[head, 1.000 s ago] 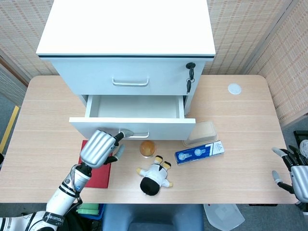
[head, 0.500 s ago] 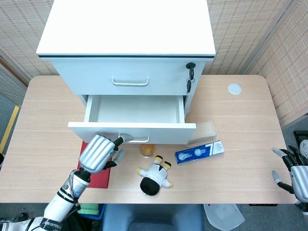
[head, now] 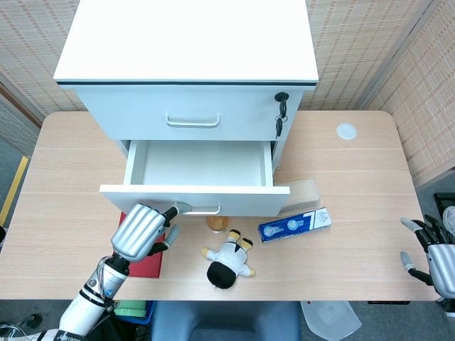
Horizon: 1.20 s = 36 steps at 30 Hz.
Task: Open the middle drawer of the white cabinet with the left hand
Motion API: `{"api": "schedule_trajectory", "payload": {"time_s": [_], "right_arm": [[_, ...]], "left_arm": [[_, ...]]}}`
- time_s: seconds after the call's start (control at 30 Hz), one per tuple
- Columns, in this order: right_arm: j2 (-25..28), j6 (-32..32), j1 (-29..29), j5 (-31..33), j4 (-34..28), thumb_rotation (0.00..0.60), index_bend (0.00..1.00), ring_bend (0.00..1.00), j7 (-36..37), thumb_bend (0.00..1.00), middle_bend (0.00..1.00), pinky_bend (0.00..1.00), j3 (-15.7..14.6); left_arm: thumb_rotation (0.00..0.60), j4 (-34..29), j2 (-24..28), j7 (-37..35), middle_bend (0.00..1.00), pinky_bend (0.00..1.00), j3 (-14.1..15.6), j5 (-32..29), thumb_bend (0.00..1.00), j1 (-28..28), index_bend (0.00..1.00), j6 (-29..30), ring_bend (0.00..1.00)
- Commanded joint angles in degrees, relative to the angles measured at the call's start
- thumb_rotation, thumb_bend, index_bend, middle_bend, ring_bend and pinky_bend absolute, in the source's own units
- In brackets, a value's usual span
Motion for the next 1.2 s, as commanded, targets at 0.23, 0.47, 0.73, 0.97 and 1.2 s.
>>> {"api": "schedule_trajectory", "payload": {"time_s": [0.23,0.47,0.73,0.97,1.2], "right_arm": [[0.02,0.1,-0.06,-0.02,0.04,0.6,0.18,0.18,0.04,0.34,0.22,0.21,-0.04],[-0.06,0.21,-0.17,-0.05,0.13,0.6,0.18,0.18,0.18,0.34,0.22,0.21,-0.13],[-0.14,0.2,-0.19,-0.08,0.2,0.6,0.18,0.18,0.21,0.34,0.22,0.21,-0.19],[-0.14,0.11,-0.19,0.02,0.19,0.6,0.18,0.18,0.13,0.34,0.22,0.21,-0.19],[-0.16,-0.29,-0.05,0.24,0.23,0.6,0.18,0.18,0.07,0.34,0.22,0.21,-0.16]], "left_arm": [[0.6,-1.21,0.6,0.54,0.98,1.0,1.2,2.06,0.55,1.54,0.3,0.67,1.0],[0.6,-2.38,1.48,0.54,0.98,1.0,2.6,4.06,0.55,2.77,0.3,0.47,1.0],[0.6,-1.38,1.31,-1.88,0.98,1.0,2.76,9.22,0.55,4.46,0.29,2.06,1.0],[0.6,0.32,1.34,-5.73,0.96,1.0,2.42,14.33,0.55,5.98,0.34,4.01,1.0],[0.6,2.54,2.39,-9.08,0.95,1.0,2.93,19.44,0.54,8.38,0.63,6.94,1.0]]}}
